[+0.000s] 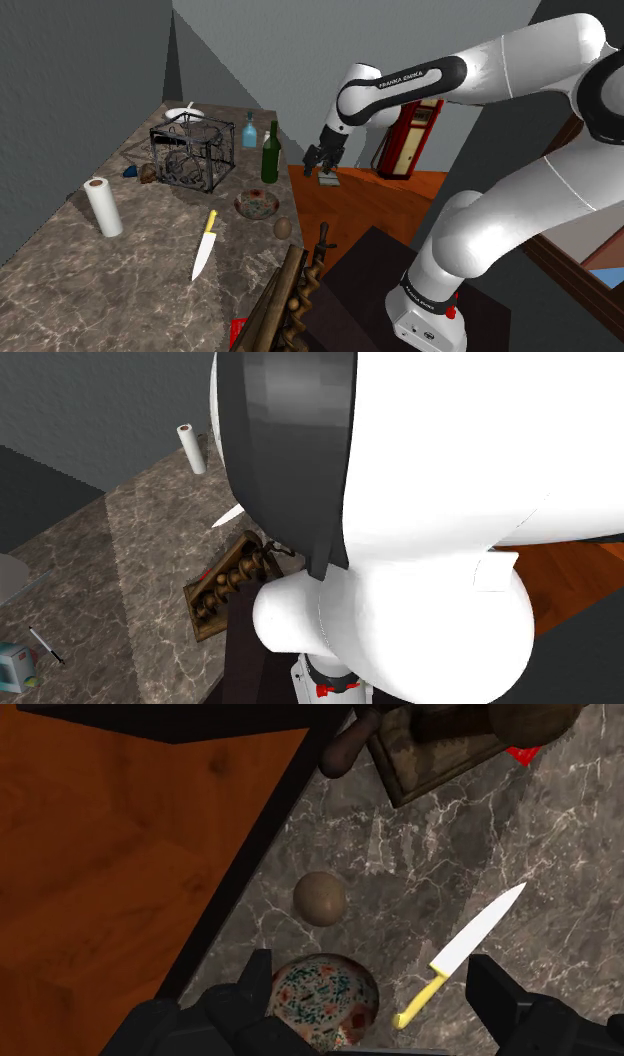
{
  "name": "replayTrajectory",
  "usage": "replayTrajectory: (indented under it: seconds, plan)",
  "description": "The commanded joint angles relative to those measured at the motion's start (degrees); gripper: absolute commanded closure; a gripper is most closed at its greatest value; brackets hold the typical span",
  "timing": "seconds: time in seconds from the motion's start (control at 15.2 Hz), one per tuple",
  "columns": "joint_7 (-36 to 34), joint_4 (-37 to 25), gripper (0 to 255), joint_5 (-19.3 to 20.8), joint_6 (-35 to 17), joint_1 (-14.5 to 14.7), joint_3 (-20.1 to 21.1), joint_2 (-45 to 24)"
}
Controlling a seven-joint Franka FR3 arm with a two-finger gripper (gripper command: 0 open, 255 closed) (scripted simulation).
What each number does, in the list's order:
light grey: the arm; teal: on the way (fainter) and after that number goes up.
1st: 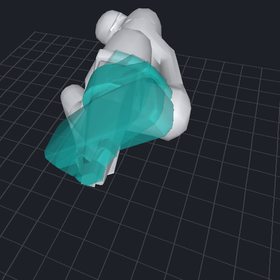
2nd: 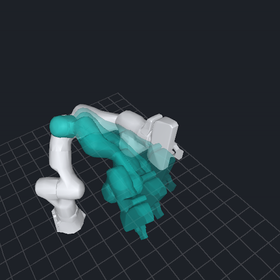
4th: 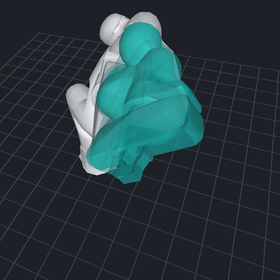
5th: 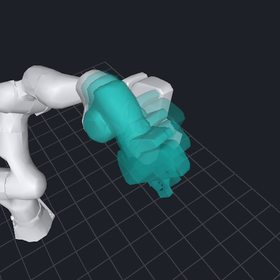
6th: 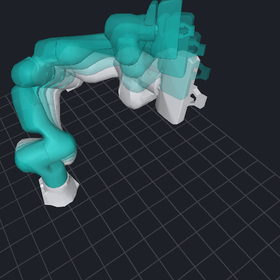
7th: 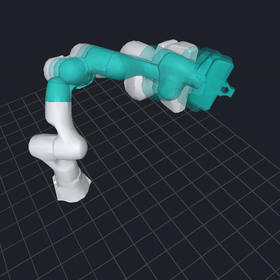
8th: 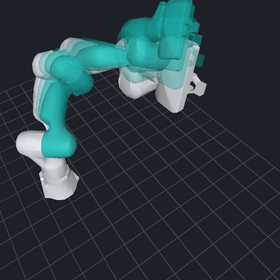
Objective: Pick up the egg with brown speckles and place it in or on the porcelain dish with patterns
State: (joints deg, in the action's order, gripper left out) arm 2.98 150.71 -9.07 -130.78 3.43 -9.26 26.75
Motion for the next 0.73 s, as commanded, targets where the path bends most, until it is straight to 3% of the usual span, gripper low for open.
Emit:
replayTrajectory:
  seconds: [0.0, 0.33, 0.66]
  plan:
    - [2.14, 0.18, 0, -1.71, -4.29, 0.84, -1.22, -4.46]
    - [8.89, -0.39, 0, -8.97, -13.59, 4.01, -3.81, -15.8]
    - [19.76, -3.81, 0, -21.91, -20.19, 6.72, -4.83, -28.54]
